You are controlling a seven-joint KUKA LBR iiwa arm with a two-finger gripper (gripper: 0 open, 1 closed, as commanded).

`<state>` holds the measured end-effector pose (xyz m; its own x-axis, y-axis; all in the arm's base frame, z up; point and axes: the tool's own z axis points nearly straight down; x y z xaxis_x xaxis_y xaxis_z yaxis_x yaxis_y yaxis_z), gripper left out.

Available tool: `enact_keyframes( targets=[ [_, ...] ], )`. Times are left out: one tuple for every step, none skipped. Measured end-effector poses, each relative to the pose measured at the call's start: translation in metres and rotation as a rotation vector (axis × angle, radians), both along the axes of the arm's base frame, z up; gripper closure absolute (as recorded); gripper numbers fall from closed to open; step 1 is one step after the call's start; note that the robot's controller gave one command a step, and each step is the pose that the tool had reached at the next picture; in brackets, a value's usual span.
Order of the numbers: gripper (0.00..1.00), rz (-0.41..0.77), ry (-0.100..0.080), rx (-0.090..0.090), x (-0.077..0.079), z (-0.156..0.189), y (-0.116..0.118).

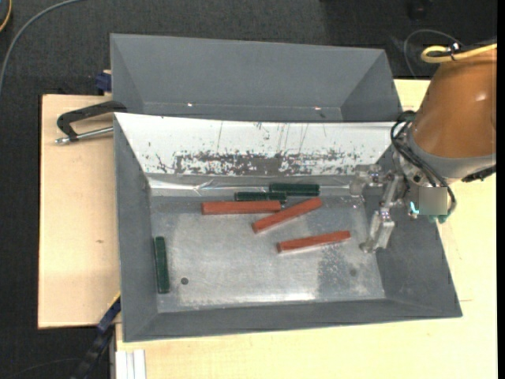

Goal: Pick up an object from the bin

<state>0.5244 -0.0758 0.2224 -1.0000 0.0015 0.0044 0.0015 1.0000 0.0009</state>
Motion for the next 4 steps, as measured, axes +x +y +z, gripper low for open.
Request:
enact_keyframes(
  targets=[
    [0.00,0.034,0.002,0.002,0.008,-0.156,0.043],
    [0.00,-0.034,-0.013,0.000,0.010,-0.120,0.039],
    [0.00,-0.109,-0.010,0.000,0.004,-0.113,0.030],
    [0.00,-0.275,-0.004,0.000,0.003,-0.152,0.041]
  ],
)
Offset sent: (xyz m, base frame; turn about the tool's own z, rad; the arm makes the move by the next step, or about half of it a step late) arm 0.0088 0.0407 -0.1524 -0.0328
